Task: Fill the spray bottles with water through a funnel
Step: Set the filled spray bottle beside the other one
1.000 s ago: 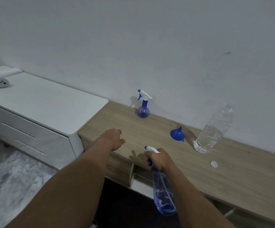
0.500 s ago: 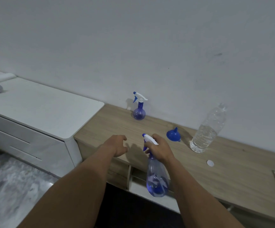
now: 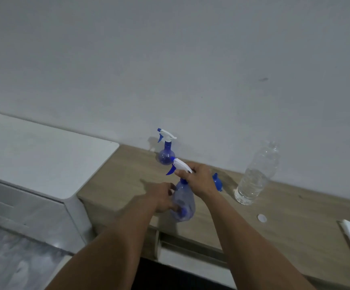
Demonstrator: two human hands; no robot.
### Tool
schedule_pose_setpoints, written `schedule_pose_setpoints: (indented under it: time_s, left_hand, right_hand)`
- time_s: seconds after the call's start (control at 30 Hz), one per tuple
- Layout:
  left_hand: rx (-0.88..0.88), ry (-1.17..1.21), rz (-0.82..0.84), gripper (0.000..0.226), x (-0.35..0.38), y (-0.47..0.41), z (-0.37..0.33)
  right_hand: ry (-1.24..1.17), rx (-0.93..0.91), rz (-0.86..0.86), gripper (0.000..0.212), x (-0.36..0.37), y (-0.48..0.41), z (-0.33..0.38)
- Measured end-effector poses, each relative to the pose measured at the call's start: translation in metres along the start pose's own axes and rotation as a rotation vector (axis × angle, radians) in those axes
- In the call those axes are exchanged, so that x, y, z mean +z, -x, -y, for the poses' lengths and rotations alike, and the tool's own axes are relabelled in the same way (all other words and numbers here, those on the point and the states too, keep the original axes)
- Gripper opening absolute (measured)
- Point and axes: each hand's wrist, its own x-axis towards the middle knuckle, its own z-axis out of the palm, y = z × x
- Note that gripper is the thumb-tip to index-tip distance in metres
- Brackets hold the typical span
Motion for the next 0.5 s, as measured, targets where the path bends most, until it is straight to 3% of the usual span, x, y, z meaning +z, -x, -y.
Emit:
schedule_pose_setpoints:
  time_s: [0.17,0.33,0.5]
  left_hand:
    - [0.066,0.105,-0.094,0.08,-0.008,-0.025,-0.002]
    - [0.103,0.181,-0.126,0.056,-0.023,-0.072,0.0]
    - [0.142,0.17,-0.226,0.055,-0.03,-0.12,-0.003]
  right_hand:
    - [0.006,-0.043,-0.009,0.007,-0.005,-0.031,0.006]
    - [0.008,-0.036,-0.082,0.012,-0.01,-0.071,0.004]
    - [0.001,0.008,-0.123,0.01,-0.011,-0.116,-0.001]
